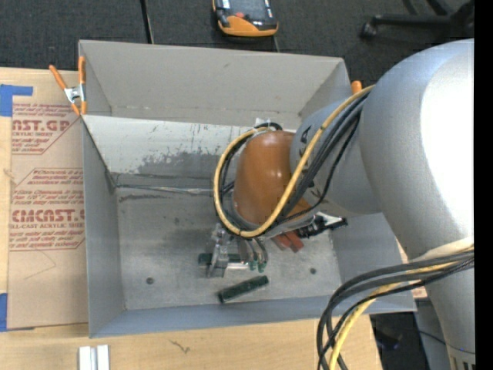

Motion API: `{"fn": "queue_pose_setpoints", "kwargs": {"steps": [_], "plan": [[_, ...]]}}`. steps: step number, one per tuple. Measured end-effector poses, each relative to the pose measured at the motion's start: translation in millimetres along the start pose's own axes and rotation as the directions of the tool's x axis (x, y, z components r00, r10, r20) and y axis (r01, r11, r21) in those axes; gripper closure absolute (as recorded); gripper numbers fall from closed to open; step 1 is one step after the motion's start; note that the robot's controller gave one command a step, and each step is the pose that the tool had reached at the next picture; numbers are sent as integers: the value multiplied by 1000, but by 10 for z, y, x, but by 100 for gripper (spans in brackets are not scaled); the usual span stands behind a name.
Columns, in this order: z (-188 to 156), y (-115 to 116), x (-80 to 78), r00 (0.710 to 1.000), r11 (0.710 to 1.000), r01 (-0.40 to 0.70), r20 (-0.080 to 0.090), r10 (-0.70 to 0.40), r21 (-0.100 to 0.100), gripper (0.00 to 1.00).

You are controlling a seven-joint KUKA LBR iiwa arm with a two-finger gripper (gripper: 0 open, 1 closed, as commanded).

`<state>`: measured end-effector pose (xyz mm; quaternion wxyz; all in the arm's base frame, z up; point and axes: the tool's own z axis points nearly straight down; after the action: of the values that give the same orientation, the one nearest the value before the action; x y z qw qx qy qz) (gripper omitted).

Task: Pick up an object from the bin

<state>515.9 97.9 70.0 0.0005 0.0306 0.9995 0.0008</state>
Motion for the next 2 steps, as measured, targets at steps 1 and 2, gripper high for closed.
{"fn": "queue_pose_setpoints", "kwargs": {"steps": [1,2], "plan": [[0,0,0,1000,1000,-1,0,1,0,100],[-65,-6,23,1000,1000,0,-9,1,2,100]]}}
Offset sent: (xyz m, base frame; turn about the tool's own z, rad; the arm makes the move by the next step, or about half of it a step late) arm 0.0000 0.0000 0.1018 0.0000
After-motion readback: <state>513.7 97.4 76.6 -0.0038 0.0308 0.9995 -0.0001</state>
